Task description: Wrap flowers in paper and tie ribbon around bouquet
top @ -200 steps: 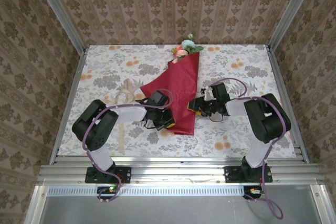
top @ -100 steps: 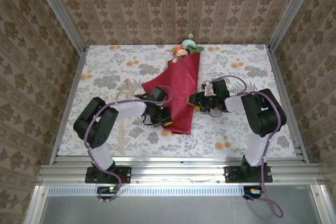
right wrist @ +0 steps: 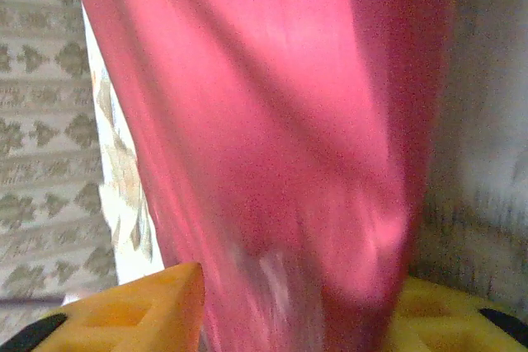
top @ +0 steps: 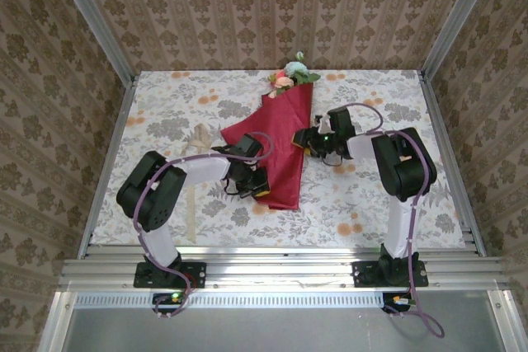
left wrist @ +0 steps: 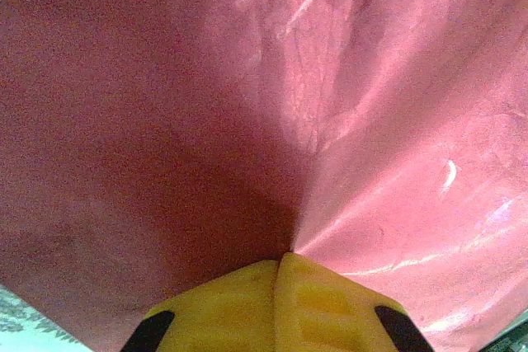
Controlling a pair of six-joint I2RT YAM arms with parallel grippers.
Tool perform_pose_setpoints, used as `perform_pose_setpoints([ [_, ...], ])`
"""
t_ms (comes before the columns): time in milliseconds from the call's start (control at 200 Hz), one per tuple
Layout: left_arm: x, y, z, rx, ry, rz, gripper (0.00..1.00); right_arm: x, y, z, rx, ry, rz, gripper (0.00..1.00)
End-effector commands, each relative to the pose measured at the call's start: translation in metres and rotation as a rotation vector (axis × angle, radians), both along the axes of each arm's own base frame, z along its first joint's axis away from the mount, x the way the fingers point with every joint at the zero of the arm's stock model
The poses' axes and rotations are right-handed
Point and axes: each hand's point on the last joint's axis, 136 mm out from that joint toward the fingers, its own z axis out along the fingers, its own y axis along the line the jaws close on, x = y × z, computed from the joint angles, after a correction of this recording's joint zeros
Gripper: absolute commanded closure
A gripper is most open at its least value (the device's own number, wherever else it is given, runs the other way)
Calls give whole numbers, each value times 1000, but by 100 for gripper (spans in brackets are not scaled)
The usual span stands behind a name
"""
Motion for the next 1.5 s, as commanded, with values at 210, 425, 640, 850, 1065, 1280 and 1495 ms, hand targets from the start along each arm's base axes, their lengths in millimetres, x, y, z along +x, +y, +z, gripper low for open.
perform_pose_setpoints([
  [210,-34,57,-36,241,131,5,100,56,-27,-10,-55,-10,-130,87],
  [425,-33,57,-35,239,130,-5,100,79,-26,-12,-48,11,-137,68],
  [640,-32,56,-35,232,129,-10,100,100,-37,-13,-62,16,-167,76],
  [850,-33,55,-36,227,133,-14,100,122,-47,-15,-56,19,-196,80],
  [1065,-31,54,-35,221,131,-16,100,145,-53,-7,-50,-4,-219,60],
  [1280,-33,53,-36,217,139,-15,100,164,-54,-4,-40,-12,-220,93],
  [1495,-32,51,-37,211,139,-19,100,176,-58,-1,-50,-19,-228,64],
])
